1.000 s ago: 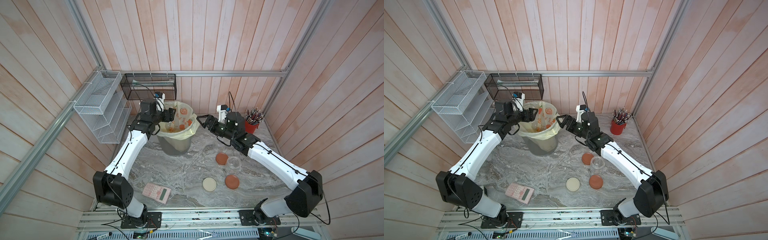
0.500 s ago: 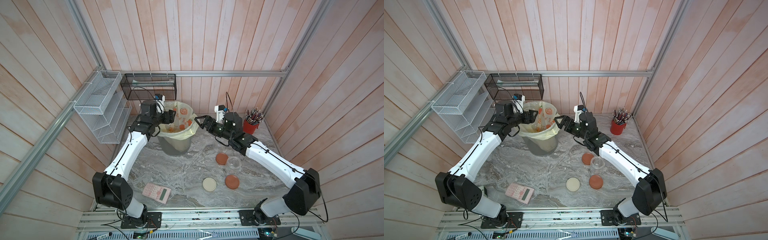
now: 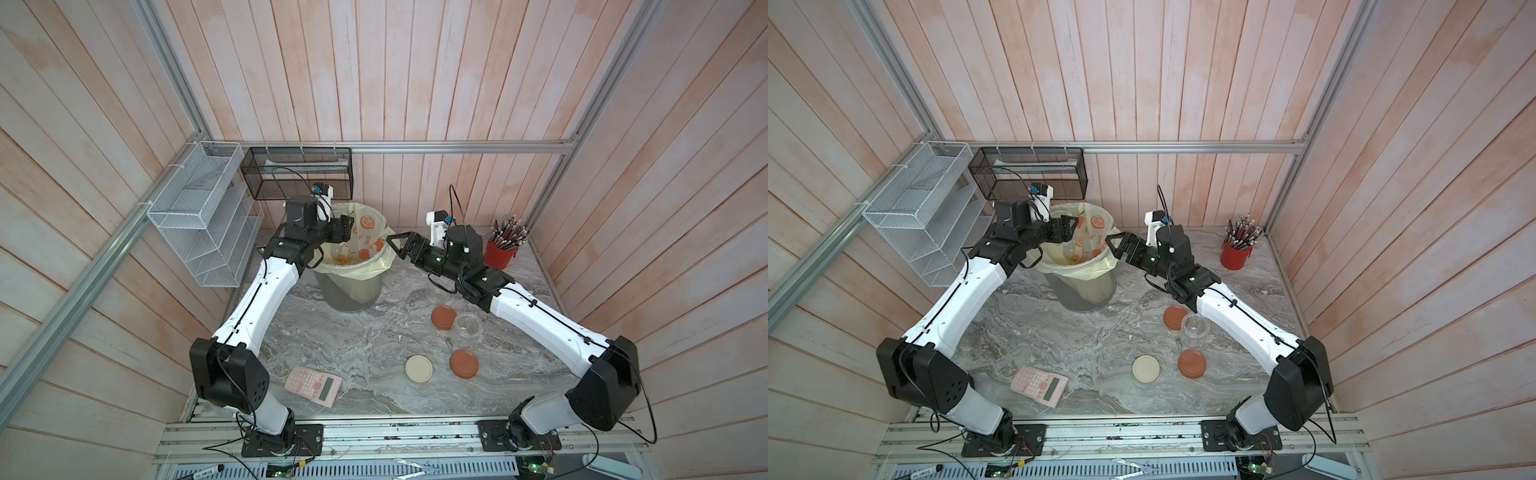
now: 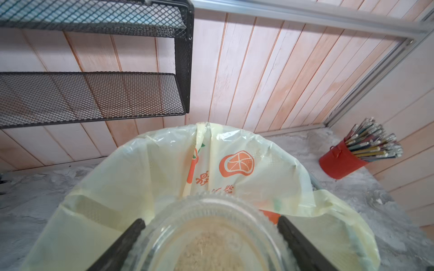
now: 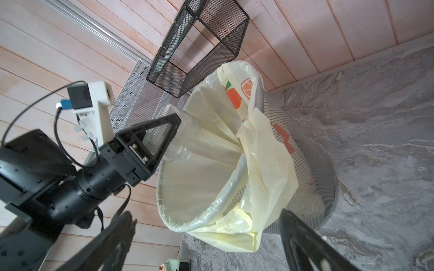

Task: Empty expired oatmeal from jars
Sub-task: Pour the expired oatmeal into the trash bin, then place the jar at the center of the board.

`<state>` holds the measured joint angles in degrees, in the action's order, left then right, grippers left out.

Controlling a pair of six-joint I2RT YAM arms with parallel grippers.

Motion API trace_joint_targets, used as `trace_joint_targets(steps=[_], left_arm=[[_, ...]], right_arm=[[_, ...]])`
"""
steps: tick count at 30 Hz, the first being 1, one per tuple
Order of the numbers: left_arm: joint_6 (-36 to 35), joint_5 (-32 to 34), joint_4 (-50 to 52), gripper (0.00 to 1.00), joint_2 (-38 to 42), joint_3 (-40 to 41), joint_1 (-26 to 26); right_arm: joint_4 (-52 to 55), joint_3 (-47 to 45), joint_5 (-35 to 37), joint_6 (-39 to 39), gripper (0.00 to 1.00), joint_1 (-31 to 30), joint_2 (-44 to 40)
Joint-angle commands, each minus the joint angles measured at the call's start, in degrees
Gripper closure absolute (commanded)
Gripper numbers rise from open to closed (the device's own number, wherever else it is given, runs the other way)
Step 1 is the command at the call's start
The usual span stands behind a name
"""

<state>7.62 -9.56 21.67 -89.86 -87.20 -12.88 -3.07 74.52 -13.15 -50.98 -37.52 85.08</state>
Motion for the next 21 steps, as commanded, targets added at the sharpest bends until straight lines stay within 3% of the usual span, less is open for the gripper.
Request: trace_joint_targets(steps=[1,2,3,7,12,21], left_arm=[[5.20,-6.33,0.53,1.00,-2.11,-7.45,4.11],[5.46,-7.41,4.59,1.00,-3.69,-11.96,3.62],[6.79,-7.59,3.20,1.00,-2.67,-11.40,2.53],[19.63,-8.96,-15.79,0.92,5.71,1.66,0.71],[27.10,-6.25,-16.83,0.91,8.00,3.21,-0.46],[48.44,-6.40,-33.32,0.90,18.19,15.41,-1.29]], right_arm=[[-2.37,-0.65,0.71,0.05,0.02,-0.49,-1.27],[-2.19,-0.43,0.45,0.17,0.02,-0.55,-1.23],[-2.48,-0.47,0.26,0.25,0.02,-0.80,-1.28],[-5.56,-2.25,0.70,-0.76,0.02,-1.68,-2.56],[-9.38,-4.86,1.73,-2.63,0.02,-2.13,-5.36],[-23.69,-12.32,2.46,-9.53,0.02,-4.01,-9.61]])
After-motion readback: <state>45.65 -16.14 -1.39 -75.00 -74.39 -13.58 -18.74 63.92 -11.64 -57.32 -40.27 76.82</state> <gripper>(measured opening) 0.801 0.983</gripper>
